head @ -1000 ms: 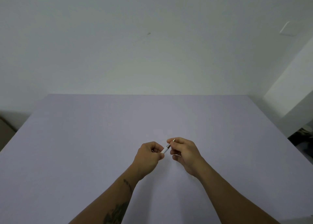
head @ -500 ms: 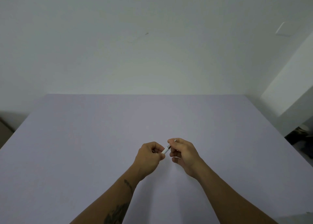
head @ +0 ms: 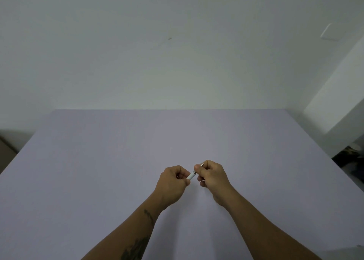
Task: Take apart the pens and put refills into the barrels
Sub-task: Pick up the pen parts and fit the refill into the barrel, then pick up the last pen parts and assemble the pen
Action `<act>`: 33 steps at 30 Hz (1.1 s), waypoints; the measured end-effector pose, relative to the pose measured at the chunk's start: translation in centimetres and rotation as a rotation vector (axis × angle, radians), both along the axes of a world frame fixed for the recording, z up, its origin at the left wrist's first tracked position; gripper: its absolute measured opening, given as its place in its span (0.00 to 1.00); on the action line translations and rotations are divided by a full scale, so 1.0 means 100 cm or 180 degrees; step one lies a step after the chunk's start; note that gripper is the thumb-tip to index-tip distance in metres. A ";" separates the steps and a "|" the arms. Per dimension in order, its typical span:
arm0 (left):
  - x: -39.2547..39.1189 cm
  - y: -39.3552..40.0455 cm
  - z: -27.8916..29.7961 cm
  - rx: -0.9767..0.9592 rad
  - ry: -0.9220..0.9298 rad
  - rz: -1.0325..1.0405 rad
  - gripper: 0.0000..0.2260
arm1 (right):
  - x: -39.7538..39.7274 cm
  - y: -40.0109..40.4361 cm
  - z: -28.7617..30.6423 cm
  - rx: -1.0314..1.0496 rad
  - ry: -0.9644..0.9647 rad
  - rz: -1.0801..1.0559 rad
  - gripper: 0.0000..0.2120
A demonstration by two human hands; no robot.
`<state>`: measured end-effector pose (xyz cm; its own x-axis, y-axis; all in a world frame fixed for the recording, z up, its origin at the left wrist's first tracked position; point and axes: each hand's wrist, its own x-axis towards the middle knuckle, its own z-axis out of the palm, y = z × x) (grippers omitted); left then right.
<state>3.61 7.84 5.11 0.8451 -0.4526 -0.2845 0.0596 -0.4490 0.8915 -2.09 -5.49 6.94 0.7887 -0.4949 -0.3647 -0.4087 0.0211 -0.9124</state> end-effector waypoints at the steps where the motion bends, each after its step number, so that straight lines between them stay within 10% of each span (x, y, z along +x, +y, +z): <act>1: -0.001 0.000 0.000 0.0039 -0.0038 -0.0006 0.03 | 0.000 0.000 0.000 -0.0050 0.0021 0.0007 0.09; 13: 0.001 -0.007 -0.009 0.0333 -0.0011 0.0118 0.04 | -0.001 -0.043 0.003 -0.0014 0.0744 0.0661 0.06; 33: 0.007 -0.033 -0.044 0.0722 0.0463 0.0452 0.03 | 0.035 -0.107 -0.099 -0.1957 0.1768 0.1134 0.12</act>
